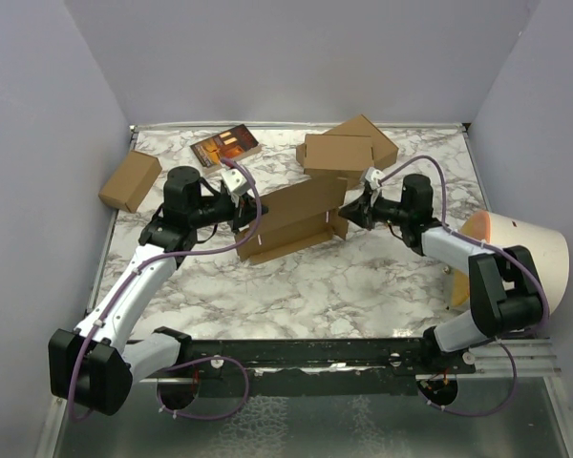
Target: Fold the paper box
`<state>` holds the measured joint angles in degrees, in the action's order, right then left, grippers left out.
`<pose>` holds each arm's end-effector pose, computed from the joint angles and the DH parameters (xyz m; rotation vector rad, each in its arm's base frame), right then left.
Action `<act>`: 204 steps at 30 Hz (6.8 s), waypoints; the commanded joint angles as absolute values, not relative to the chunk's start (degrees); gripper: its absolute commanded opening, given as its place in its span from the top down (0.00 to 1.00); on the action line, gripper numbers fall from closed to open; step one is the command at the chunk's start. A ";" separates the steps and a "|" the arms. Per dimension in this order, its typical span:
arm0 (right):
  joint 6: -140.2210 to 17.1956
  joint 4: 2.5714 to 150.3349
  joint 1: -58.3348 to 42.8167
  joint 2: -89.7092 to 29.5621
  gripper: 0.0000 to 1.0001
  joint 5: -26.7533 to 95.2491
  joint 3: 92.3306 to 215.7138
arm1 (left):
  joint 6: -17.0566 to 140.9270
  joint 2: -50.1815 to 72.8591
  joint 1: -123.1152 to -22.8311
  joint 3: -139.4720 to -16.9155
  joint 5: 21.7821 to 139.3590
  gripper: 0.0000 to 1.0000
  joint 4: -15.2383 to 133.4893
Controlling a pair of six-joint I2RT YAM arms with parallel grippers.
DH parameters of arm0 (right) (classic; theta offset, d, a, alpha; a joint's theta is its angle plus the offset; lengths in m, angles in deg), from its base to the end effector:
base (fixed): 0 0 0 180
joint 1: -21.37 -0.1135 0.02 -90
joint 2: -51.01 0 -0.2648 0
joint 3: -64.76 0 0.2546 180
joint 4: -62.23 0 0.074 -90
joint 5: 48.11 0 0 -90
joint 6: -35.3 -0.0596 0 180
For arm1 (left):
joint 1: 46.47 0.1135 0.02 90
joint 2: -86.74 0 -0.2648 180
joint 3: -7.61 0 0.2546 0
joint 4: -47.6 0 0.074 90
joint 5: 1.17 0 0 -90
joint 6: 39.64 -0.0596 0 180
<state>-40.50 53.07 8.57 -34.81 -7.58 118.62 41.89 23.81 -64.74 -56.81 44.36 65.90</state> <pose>0.3026 0.1152 0.1991 -0.9687 1.6434 0.8255 0.2391 -0.1229 0.3222 0.9367 1.6057 -0.8374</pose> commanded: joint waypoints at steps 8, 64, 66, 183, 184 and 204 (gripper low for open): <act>-40.47 63.82 8.67 -38.65 0.84 -18.41 123.35 | 41.25 25.10 -65.28 -54.16 44.31 1.00 68.33; -31.65 80.50 16.33 -52.13 0.95 -9.73 147.84 | 40.41 26.93 -65.46 -53.36 42.99 1.00 68.27; -30.00 82.10 15.66 -52.99 0.95 -10.93 147.79 | 40.40 26.97 -65.47 -53.31 42.99 1.00 68.18; -37.65 63.17 10.93 -53.24 0.57 -29.44 134.66 | 40.88 26.39 -65.53 -52.04 41.10 1.00 66.75; -38.14 62.85 10.72 -53.28 0.57 -29.04 134.64 | 40.89 26.40 -65.52 -52.03 41.05 1.00 66.71; -47.96 53.48 8.54 -55.51 0.60 -26.15 133.16 | 40.97 26.12 -65.54 -51.84 40.39 1.00 66.85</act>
<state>-45.46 57.44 9.42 -54.46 -26.95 133.83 40.53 26.43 -65.08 -53.22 43.01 64.21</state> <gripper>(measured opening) 0.409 0.019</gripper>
